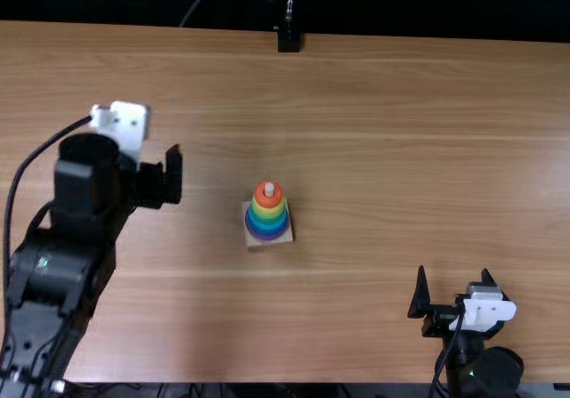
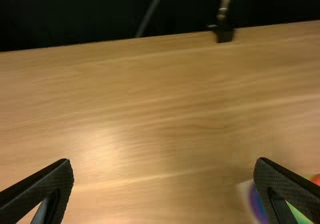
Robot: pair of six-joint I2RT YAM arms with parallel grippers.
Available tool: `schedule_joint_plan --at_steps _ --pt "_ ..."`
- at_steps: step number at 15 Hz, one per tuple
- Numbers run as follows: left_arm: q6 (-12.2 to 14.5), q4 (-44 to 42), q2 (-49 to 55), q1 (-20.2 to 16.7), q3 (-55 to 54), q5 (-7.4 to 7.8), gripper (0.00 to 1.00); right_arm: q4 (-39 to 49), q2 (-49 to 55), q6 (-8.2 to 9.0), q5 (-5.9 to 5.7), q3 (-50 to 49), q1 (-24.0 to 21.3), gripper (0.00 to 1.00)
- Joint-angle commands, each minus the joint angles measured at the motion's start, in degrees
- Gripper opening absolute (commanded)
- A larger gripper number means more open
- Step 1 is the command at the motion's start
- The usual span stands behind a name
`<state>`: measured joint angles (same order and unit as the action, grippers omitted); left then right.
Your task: Build the Hanoi tower: stack the rings onto the peg from bottom to top in this color order: purple, dark blue, light blue, dark green, light green, yellow, orange.
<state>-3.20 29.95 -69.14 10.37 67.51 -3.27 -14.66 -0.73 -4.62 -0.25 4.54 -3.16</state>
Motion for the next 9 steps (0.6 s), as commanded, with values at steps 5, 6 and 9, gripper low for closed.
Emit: schedule_joint_plan --at_steps 5,6,9 --pt "1.09 -0.95 20.19 -2.81 -16.62 -0.42 1.00 -4.07 0.73 0.09 -1.23 -3.66 -0.71 1.00" --pt "1.20 -1.06 25.29 -2.90 -21.54 -0.53 1.00 -4.07 0.73 0.09 -1.23 -3.66 -0.71 1.00" --pt "0.99 -8.02 39.61 -3.78 -36.39 -0.53 1.00 -4.07 0.73 0.09 -1.23 -3.66 -0.71 1.00"
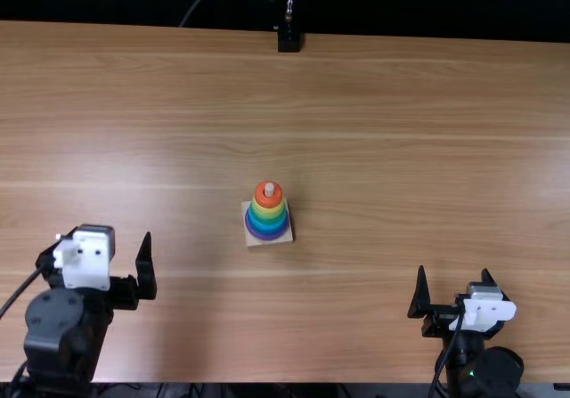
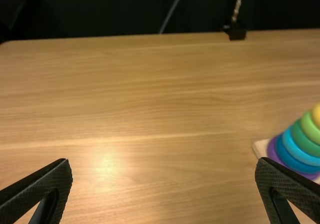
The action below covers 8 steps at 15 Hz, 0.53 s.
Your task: Build the Hanoi tower: stack the rings onto the peg from bottom to top in this color order: purple, dark blue, light blue, dark green, light green, yellow, orange.
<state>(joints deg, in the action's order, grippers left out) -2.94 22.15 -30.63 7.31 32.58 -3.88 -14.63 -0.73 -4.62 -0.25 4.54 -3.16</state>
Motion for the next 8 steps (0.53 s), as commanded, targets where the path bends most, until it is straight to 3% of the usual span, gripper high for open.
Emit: schedule_joint_plan --at_steps 1,5,8 --pt "0.72 -0.85 5.50 -1.33 -6.30 0.19 1.00 -4.10 0.73 0.09 -1.23 -3.66 -0.71 1.00" --pt "0.83 -0.21 18.33 -0.98 -17.99 0.08 1.00 -4.10 0.73 0.09 -1.23 -3.66 -0.71 1.00" --pt "0.62 1.68 24.30 -1.51 -22.21 1.03 1.00 -4.10 0.73 0.09 -1.23 -3.66 -0.71 1.00"
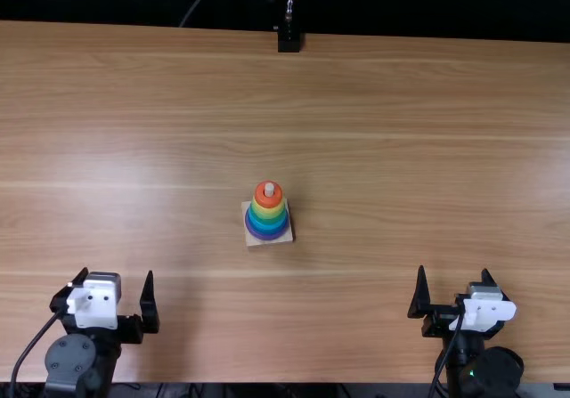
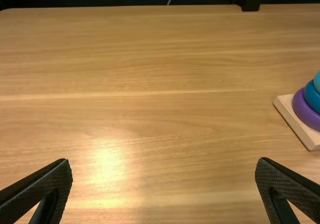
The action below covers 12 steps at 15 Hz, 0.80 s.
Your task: Build the Hanoi tower: stack the rings onto the peg from bottom to top in this color order: purple, dark blue, light blue, dark green, light green, yellow, orange.
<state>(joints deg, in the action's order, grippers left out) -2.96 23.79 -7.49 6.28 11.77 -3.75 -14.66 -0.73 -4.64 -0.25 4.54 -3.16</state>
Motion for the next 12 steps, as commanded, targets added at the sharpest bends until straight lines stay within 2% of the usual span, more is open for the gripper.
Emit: schedule_joint_plan --at_steps 1,9,12 --pt "0.54 0.26 2.48 -0.75 -2.45 0.90 1.00 -4.07 0.73 0.11 -1.23 -3.66 -0.71 1.00" --pt "-0.10 1.52 7.49 -2.15 -10.36 1.43 1.00 -4.07 0.73 0.11 -1.23 -3.66 -0.71 1.00" --pt "-0.10 1.84 7.49 -1.36 -11.77 1.43 1.00 -4.07 0.73 0.11 -1.23 -3.66 -0.71 1.00"
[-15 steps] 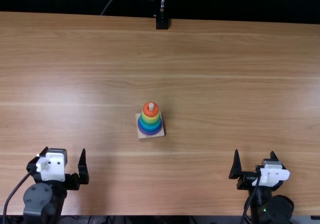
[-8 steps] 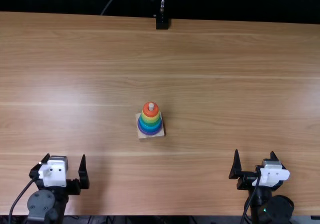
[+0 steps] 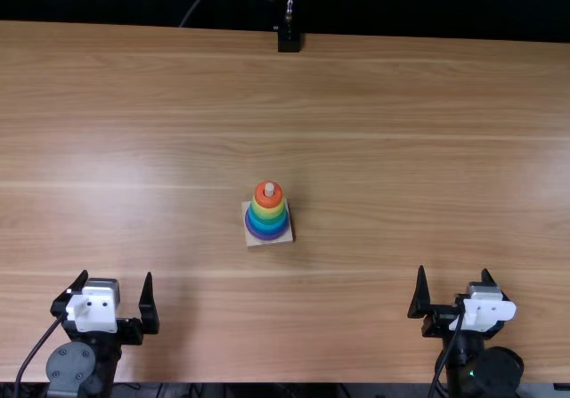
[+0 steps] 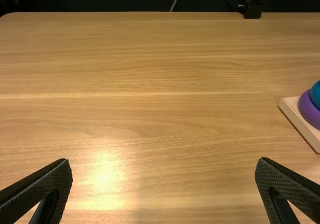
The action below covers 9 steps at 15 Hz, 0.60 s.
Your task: Build the Hanoi tower: stack the rings onto the peg from bottom to top in this color order: purple, dark blue, light blue, dark green, light green, yellow, orange.
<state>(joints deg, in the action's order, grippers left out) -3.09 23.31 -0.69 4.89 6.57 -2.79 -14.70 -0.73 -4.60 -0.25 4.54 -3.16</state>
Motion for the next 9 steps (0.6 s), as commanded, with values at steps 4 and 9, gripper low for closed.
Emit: schedule_joint_plan --at_steps 4,9 --pt "0.35 2.63 0.69 -0.05 -6.57 -0.38 1.00 -4.03 0.73 0.07 -1.23 -3.66 -0.71 1.00" --pt "0.56 2.63 0.69 -0.05 -6.57 -0.38 1.00 -4.03 0.73 0.07 -1.23 -3.66 -0.71 1.00"
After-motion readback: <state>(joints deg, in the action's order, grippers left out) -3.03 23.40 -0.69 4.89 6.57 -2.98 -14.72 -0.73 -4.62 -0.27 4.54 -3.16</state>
